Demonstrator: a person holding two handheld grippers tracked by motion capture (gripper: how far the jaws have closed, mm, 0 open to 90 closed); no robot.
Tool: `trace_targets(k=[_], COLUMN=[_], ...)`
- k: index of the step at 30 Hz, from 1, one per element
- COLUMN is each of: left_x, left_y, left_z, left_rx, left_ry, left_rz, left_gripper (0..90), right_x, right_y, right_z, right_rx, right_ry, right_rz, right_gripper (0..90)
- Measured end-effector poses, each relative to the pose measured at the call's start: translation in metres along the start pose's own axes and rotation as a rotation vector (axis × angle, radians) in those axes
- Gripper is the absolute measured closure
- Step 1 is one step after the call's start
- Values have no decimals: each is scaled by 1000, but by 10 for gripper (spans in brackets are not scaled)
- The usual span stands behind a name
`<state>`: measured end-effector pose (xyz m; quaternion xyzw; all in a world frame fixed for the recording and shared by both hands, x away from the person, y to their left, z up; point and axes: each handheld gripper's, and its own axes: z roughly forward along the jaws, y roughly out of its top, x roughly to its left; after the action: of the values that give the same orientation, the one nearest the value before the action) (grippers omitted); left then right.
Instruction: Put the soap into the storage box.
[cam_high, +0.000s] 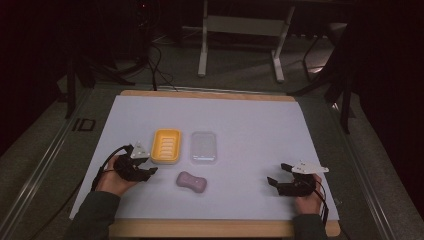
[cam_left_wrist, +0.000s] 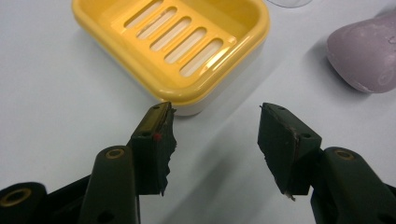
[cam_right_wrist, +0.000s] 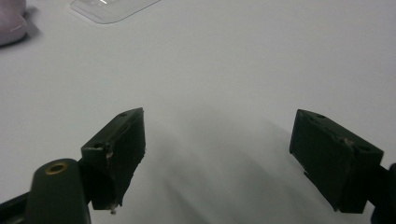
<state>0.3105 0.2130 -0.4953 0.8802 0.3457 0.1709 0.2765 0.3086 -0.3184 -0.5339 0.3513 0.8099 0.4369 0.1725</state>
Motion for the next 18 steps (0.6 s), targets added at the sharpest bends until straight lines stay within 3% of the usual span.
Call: trace_targets(k=[18], left_x=[-3], left_y=[24], left_z=[1], left_rx=[24], left_ry=[-45], left_rz=[105], left_gripper=[450], right_x=[0], right_y=[0], right_z=[2], right_rx=[14], right_ry=[-9], right_rz=[10], right_gripper=[212])
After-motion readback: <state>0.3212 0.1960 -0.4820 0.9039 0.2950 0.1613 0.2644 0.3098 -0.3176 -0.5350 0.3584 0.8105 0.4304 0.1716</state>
